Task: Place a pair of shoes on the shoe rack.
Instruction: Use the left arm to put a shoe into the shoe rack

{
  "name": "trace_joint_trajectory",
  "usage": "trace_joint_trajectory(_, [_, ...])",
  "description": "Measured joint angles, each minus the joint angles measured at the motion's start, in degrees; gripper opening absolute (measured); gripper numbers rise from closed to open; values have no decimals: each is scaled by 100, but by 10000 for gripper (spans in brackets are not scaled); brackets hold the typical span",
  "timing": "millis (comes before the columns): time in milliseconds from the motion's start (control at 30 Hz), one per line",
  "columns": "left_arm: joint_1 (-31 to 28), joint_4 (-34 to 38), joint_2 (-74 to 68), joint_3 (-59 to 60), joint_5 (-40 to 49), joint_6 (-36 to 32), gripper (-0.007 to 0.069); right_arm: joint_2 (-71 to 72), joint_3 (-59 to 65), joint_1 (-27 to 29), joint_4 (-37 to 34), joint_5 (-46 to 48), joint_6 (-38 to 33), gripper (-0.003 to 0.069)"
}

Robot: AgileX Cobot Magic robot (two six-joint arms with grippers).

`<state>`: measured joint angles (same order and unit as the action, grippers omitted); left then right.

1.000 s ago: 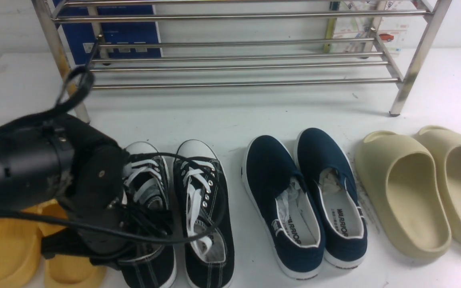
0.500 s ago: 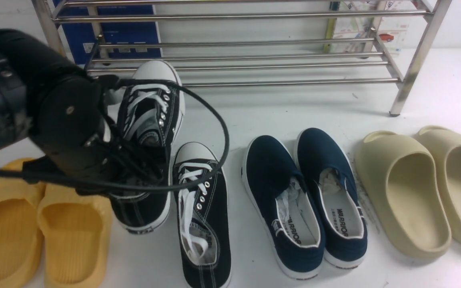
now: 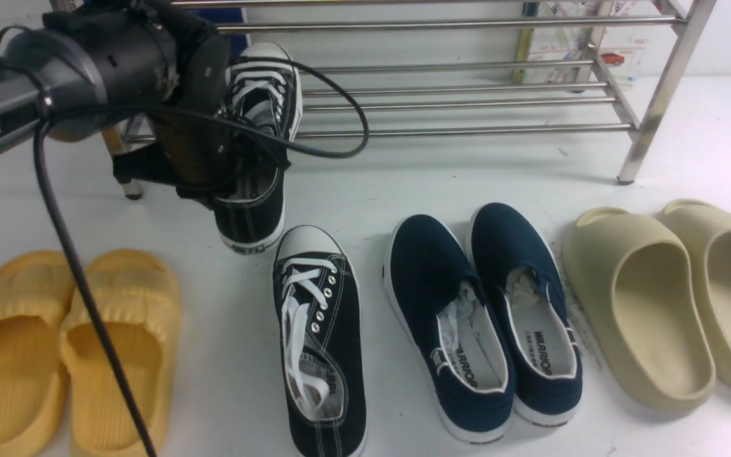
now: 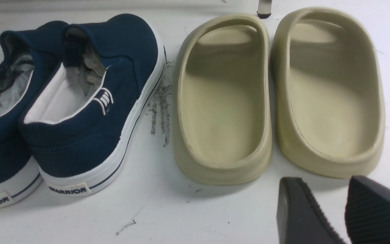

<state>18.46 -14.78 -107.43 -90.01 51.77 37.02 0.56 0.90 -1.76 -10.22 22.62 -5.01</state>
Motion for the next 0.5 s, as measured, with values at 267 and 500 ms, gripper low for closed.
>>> trace_joint_trajectory(267, [-367, 458, -1084, -1446, 74, -528, -6, 0, 0, 0, 0, 0, 0, 246])
trace_joint_trajectory(500, [-457, 462, -1943, -2755, 312, -706, -6, 0, 0, 0, 0, 0, 0, 246])
